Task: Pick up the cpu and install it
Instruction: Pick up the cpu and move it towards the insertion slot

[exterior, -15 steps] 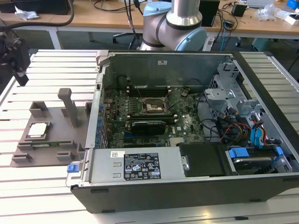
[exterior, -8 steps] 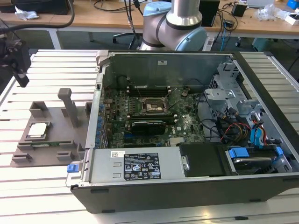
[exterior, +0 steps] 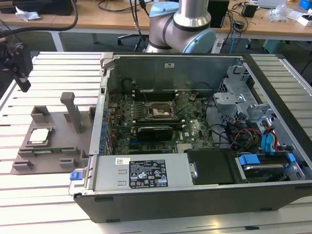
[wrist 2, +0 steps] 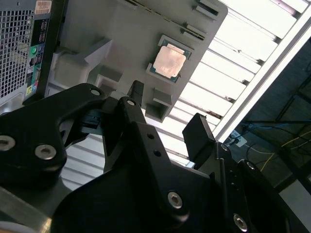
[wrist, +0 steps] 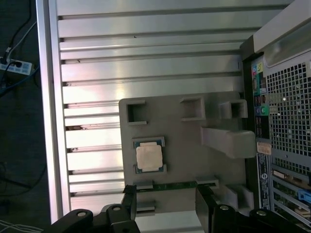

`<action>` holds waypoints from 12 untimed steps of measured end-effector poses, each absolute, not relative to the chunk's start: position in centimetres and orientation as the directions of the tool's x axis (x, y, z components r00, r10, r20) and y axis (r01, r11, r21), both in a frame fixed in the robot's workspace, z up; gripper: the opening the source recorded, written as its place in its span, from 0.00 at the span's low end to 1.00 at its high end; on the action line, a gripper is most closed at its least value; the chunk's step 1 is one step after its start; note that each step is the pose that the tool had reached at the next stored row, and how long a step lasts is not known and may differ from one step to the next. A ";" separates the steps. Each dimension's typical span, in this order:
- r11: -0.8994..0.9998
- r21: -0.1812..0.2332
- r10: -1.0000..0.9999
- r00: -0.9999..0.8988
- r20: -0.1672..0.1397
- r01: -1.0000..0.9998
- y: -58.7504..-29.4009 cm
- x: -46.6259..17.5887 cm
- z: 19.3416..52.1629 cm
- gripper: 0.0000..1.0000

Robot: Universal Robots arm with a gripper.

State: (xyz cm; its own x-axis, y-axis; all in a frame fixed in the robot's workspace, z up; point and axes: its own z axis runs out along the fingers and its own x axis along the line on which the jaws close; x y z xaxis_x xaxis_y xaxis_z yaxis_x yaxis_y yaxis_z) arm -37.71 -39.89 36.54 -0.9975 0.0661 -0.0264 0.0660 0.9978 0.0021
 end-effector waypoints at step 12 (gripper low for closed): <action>0.998 0.002 0.066 -0.997 -0.026 0.066 -39.9 -37.7 36.2 0.60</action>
State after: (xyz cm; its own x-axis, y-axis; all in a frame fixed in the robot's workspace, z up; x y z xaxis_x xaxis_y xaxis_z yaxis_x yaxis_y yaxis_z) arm -37.71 -39.89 36.17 -0.9975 0.0661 -0.0264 0.0661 0.9978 0.0021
